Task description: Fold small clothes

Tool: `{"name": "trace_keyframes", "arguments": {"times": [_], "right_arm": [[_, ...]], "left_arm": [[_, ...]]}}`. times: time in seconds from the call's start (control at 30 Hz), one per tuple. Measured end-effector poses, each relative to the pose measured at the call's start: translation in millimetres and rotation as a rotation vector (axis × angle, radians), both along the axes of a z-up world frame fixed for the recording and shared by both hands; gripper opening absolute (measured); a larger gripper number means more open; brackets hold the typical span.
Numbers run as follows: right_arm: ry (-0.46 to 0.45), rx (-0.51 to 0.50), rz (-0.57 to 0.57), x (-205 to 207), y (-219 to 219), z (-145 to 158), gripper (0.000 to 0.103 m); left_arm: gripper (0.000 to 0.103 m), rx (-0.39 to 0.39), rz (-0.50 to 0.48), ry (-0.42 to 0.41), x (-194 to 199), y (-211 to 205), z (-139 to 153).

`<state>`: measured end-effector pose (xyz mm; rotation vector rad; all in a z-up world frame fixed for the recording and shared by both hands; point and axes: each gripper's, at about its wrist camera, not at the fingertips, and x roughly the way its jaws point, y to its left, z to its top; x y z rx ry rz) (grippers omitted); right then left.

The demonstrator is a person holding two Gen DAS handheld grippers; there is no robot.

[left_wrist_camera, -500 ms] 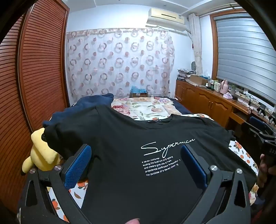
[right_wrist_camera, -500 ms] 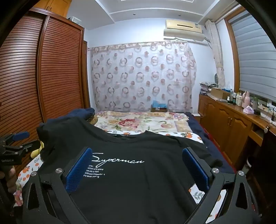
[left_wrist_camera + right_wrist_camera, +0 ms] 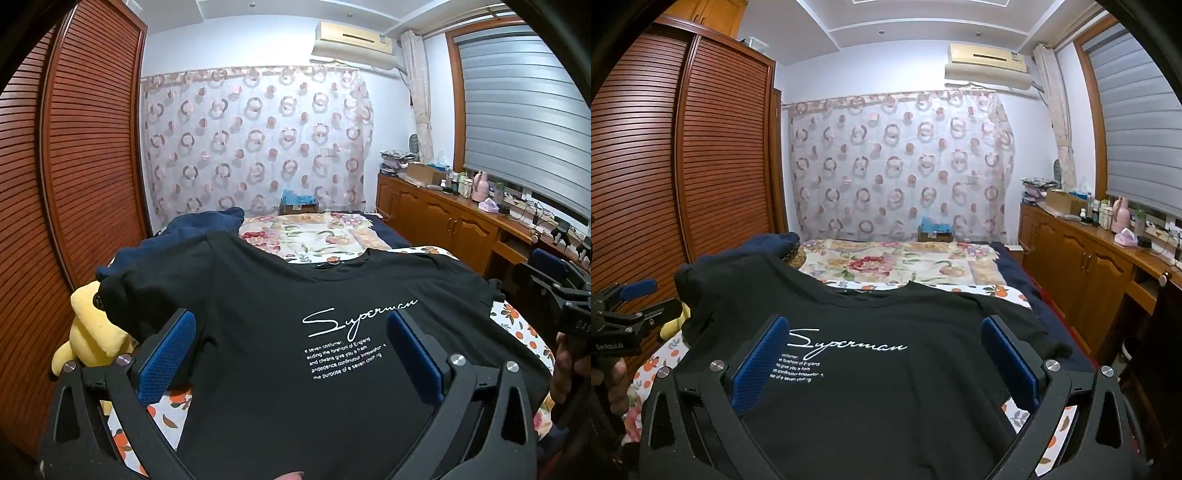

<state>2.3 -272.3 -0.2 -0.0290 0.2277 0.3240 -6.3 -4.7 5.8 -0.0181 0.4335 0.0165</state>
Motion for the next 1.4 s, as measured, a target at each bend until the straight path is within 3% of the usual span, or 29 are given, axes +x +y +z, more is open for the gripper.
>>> {"name": "trace_keyframes", "arguments": {"times": [1.4], "right_arm": [[0.003, 0.011, 0.004, -4.6, -0.4, -1.9, 0.103]], "left_arm": [[0.103, 0.013, 0.006, -0.018, -2.4, 0.0, 0.5]]}}
